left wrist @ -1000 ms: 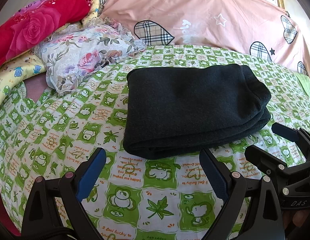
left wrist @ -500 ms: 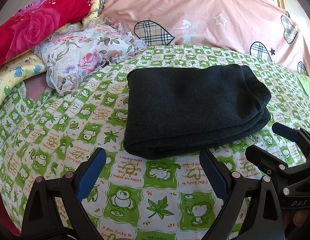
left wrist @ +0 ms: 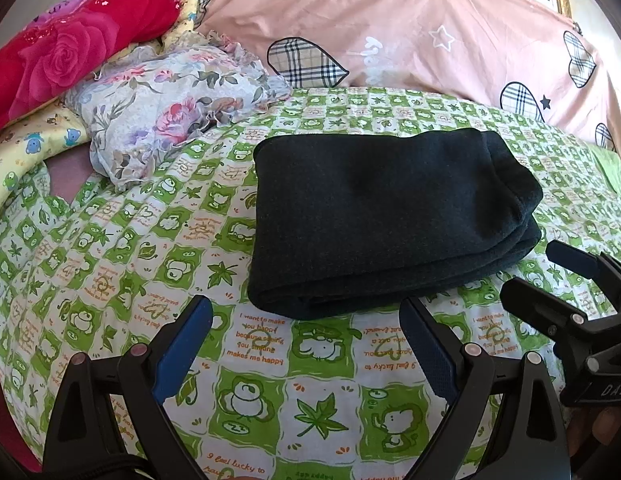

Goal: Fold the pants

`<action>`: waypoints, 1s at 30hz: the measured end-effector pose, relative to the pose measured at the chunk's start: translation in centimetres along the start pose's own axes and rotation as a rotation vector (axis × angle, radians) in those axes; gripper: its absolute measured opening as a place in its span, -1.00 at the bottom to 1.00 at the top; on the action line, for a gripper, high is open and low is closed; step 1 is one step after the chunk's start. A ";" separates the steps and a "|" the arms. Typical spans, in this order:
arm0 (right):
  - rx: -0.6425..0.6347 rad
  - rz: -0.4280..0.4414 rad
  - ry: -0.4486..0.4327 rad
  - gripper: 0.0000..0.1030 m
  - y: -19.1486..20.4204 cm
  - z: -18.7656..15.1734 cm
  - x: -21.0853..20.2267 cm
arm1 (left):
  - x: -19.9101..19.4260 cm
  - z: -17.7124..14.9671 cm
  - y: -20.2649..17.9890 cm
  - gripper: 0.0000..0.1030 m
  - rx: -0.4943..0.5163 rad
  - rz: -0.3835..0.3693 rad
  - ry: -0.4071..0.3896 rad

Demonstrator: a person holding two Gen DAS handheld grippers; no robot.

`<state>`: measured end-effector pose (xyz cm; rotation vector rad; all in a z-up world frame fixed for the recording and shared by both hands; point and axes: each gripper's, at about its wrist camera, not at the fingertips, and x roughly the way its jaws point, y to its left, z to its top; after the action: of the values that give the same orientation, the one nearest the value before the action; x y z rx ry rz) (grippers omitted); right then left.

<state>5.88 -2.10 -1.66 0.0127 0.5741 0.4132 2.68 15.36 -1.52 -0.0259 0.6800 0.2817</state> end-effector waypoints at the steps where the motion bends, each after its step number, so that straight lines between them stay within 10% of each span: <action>1: 0.002 0.000 -0.004 0.99 0.0 0.1 -0.1 | -0.1 0.0 0.0 0.84 0.001 -0.001 0.001; 30: -0.003 -0.006 -0.040 0.99 -0.1 2.4 -1.3 | -0.3 1.1 -0.3 0.84 0.009 -0.005 0.015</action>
<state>6.24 -2.48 1.00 0.0160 0.5342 0.4075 3.20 15.15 -0.50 -0.0213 0.6963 0.2740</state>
